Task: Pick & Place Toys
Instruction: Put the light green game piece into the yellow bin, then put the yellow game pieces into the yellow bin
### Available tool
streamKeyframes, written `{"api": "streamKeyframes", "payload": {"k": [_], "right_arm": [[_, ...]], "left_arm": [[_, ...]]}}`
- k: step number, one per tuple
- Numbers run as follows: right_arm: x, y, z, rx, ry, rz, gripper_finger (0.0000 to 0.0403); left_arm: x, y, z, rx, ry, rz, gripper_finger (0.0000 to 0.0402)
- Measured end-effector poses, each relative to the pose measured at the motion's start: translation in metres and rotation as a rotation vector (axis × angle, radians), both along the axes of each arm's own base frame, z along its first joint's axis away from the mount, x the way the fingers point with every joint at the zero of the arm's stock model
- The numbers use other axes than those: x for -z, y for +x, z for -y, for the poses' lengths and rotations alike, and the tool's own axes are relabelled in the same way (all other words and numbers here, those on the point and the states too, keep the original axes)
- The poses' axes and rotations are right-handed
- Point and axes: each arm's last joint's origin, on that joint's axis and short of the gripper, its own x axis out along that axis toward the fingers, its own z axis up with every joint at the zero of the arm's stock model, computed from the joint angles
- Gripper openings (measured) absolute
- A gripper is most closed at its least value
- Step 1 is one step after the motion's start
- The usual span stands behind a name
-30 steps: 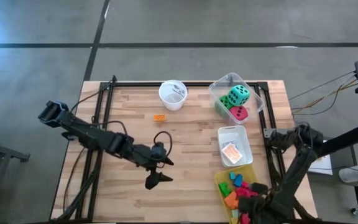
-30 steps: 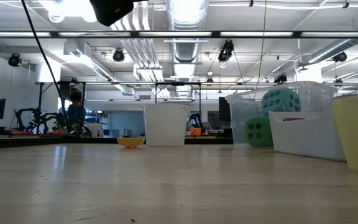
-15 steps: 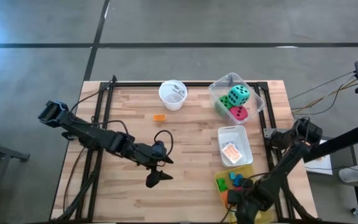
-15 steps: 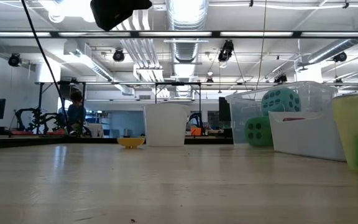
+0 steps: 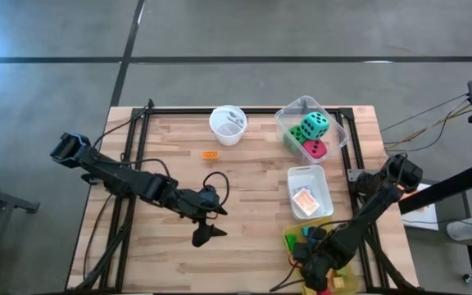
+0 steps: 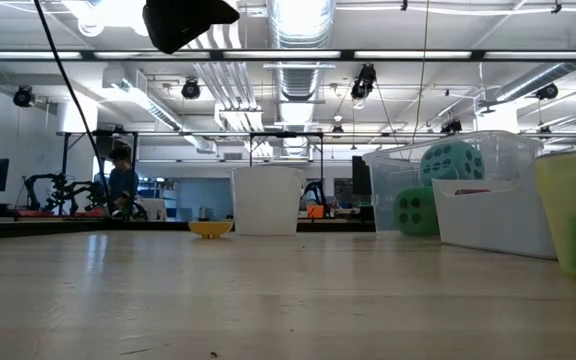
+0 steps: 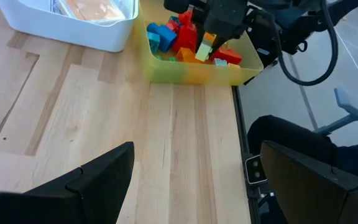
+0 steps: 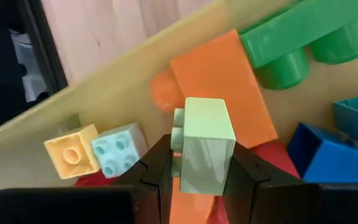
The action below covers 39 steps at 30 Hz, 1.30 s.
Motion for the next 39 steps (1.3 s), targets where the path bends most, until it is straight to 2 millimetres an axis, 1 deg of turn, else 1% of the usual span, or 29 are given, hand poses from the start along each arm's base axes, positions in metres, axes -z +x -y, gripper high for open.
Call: {"api": "streamKeyframes", "payload": {"k": [5,23,25,30,33,39], "right_arm": [[0.0021,0.0,-0.0022,-0.009,0.041,-0.002,0.0087],[0.0021,-0.0003,-0.0026,-0.003,0.057,-0.021,0.0091],[0.0021,-0.0004,-0.0026,0.016,0.061,-0.028,0.0113],[0.0021,-0.0009,-0.0028,0.064,0.079,-0.056,0.0196],[0.0021,-0.001,-0.0029,0.072,0.082,-0.061,0.0236],[0.0021,-0.001,-0.0029,0.066,0.082,-0.061,0.0295]], "left_arm": [[0.0005,-0.0003,-0.0001,0.0,0.002,-0.006,0.0353],[0.002,-0.0013,-0.0005,-0.012,-0.006,-0.029,0.0353],[0.0019,-0.0012,-0.0006,-0.012,-0.007,-0.028,0.0353],[0.0019,-0.0012,-0.0007,-0.014,-0.008,-0.029,0.0353],[0.0019,-0.0012,-0.0007,-0.014,-0.008,-0.029,0.0353],[0.0019,-0.0012,-0.0007,-0.014,-0.008,-0.029,0.0353]]}}
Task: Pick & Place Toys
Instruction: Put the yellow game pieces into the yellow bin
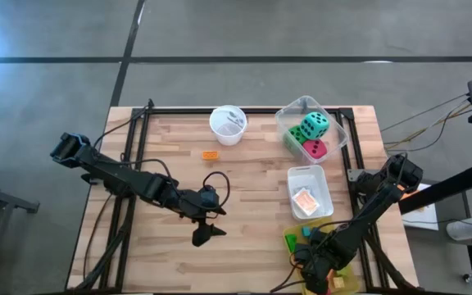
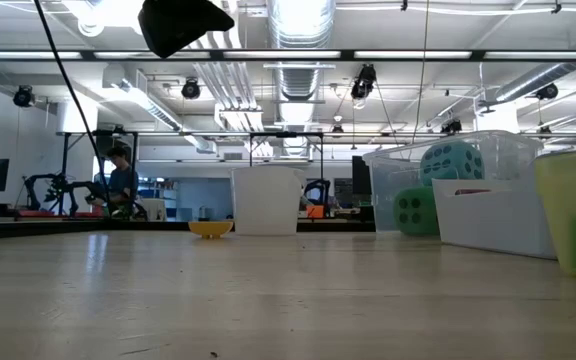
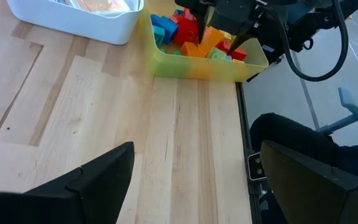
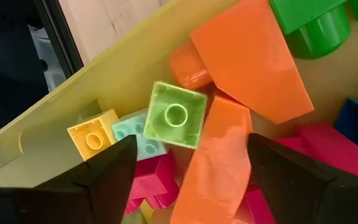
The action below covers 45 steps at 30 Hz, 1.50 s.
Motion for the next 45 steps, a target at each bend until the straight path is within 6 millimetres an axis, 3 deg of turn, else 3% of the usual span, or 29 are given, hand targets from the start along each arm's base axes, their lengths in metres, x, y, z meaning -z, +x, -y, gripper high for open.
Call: {"api": "streamKeyframes", "payload": {"k": [7,11,16,21,25,31,37,45], "right_arm": [[0.0,0.0,0.0,-0.003,-0.001,-0.002,0.0335],[0.0,-0.001,0.0,0.013,0.022,-0.036,0.0342],[-0.001,-0.005,-0.003,0.133,0.006,-0.039,0.0343],[-0.001,-0.009,-0.009,0.189,-0.039,0.043,0.0343],[-0.007,-0.008,-0.015,0.181,-0.043,0.115,0.0343],[-0.031,-0.003,-0.028,0.05,-0.108,0.34,0.0343],[-0.055,0.003,-0.04,-0.13,-0.142,0.518,0.0343],[-0.052,-0.001,-0.044,-0.185,-0.16,0.537,0.0343]], "left_arm": [[0.0,0.0,-0.001,-0.006,-0.001,-0.001,0.0353],[0.004,0.0,-0.013,-0.144,0.006,-0.065,0.0353],[0.016,-0.001,-0.053,-0.386,0.015,-0.238,0.0353],[0.026,-0.008,-0.112,-0.516,0.119,-0.396,0.0353],[0.026,-0.01,-0.152,-0.445,0.284,-0.407,0.0353],[0.025,-0.013,-0.183,-0.393,0.395,-0.385,0.0353],[0.041,-0.011,-0.197,-0.362,0.427,-0.478,0.0353],[0.084,0.003,-0.206,-0.273,0.453,-0.635,0.0353]]}}
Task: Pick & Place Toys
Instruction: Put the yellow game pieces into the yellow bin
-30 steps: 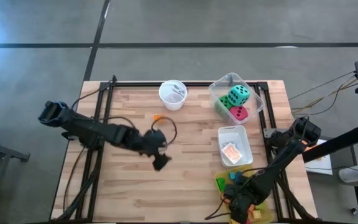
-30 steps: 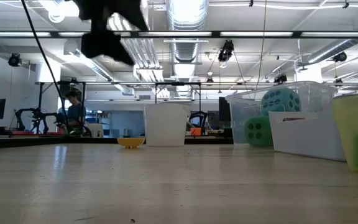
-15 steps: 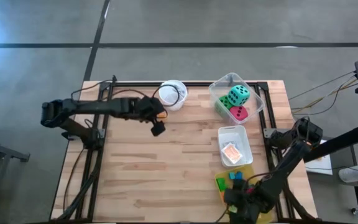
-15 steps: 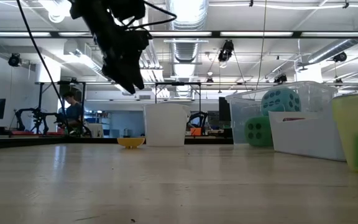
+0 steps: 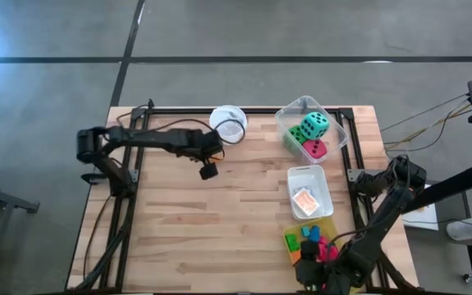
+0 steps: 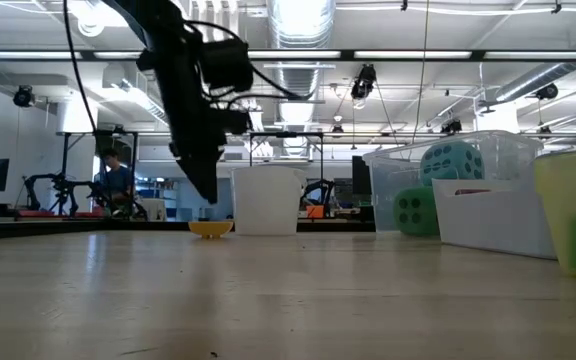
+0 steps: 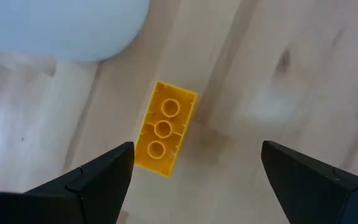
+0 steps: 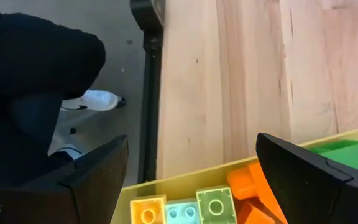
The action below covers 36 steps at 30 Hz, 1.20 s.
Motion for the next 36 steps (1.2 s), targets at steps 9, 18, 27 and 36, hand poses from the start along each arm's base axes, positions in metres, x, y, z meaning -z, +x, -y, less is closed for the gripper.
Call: {"api": "streamKeyframes", "payload": {"k": [9,18,27,36], "right_arm": [[0.004,-0.001,0.001,0.027,0.008,-0.013,0.0343],[0.004,-0.001,0.002,0.02,0.002,-0.012,0.0343],[0.004,-0.001,0.002,0.02,0.002,-0.011,0.0343],[0.004,-0.001,0.002,0.022,0.004,-0.012,0.0343]], "left_arm": [[0.036,0.009,-0.007,0.029,0.018,-0.118,0.0353],[0.05,0.012,-0.011,0.052,0.024,-0.152,0.0353],[0.052,0.013,-0.012,0.065,0.024,-0.155,0.0324],[0.053,0.014,-0.01,0.072,0.005,-0.145,0.0199]]}}
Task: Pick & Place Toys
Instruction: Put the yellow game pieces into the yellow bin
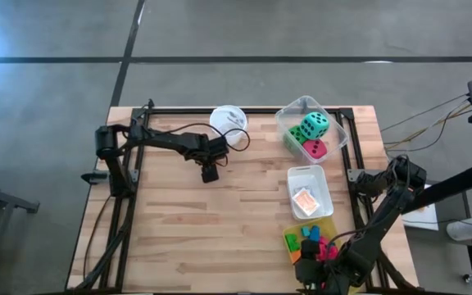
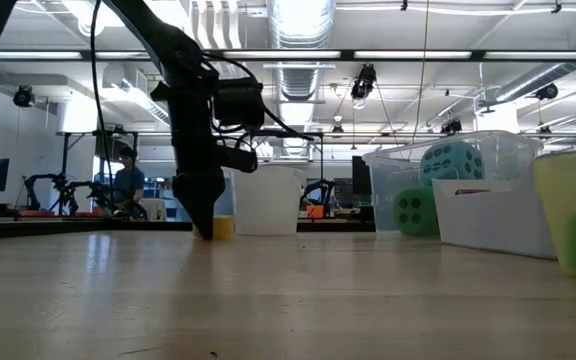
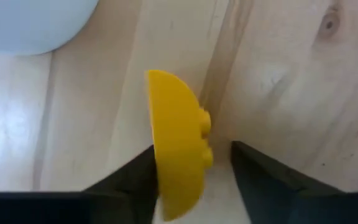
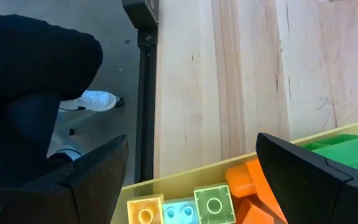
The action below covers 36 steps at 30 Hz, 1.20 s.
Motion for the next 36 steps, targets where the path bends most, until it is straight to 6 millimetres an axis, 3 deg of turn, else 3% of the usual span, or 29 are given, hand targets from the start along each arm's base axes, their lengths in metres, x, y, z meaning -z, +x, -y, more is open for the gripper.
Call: {"api": "streamKeyframes", "payload": {"k": [7,16,22,28,31,36], "right_arm": [[0.0,0.0,0.0,-0.002,-0.002,0.001,0.0343],[0.0,0.001,0.001,0.02,-0.021,0.031,0.0343],[-0.001,0.004,0.003,0.012,-0.076,0.075,0.0343],[-0.005,0.017,0.01,0.0,-0.221,0.23,0.0343],[-0.008,0.029,0.016,0.019,-0.274,0.297,0.0343],[-0.017,0.047,0.024,0.087,-0.348,0.434,0.0343]], "left_arm": [[0.001,0.001,0.003,-0.052,-0.115,0.045,0.0066],[-0.001,0.001,0.011,-0.207,-0.25,0.083,0.0067],[-0.018,0.004,0.039,-0.148,-0.394,0.134,0.0067],[-0.051,0.008,0.091,0.029,-0.43,0.268,0.0067],[-0.072,0.011,0.13,0.214,-0.417,0.394,0.0067],[-0.097,0.008,0.205,0.529,-0.218,0.619,0.0067]]}}
